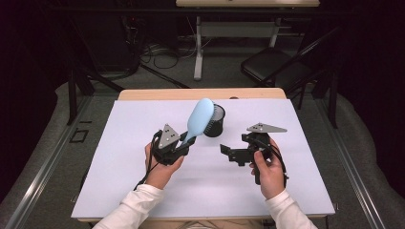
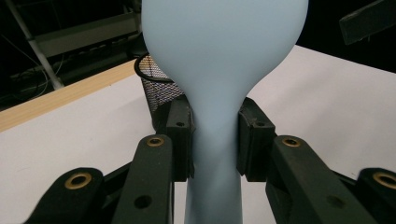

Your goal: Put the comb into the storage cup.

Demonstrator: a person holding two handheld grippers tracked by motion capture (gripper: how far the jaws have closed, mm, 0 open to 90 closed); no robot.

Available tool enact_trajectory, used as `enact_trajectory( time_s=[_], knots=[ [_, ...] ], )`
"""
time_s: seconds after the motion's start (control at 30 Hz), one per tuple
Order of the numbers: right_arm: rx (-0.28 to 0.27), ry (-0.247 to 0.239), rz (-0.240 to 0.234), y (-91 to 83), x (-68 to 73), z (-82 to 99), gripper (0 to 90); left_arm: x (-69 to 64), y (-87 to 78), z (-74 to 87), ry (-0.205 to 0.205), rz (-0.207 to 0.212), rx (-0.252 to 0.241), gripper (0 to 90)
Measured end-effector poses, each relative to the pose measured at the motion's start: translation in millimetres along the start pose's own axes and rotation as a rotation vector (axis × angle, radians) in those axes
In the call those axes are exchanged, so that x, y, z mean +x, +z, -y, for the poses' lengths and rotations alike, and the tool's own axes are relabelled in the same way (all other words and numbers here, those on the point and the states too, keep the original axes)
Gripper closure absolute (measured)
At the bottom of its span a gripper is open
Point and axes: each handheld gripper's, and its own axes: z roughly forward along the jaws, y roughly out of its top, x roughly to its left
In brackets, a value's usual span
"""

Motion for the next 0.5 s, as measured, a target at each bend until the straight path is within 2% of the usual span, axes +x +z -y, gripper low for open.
enact_trajectory(
  time_s=[0.5],
  knots=[
    [0.031, -0.006, -0.022, 6.3, 6.7, -14.2, 4.3, 0.3, 0.2, 0.4, 0.001, 0.001, -0.001, 70.3]
  ],
)
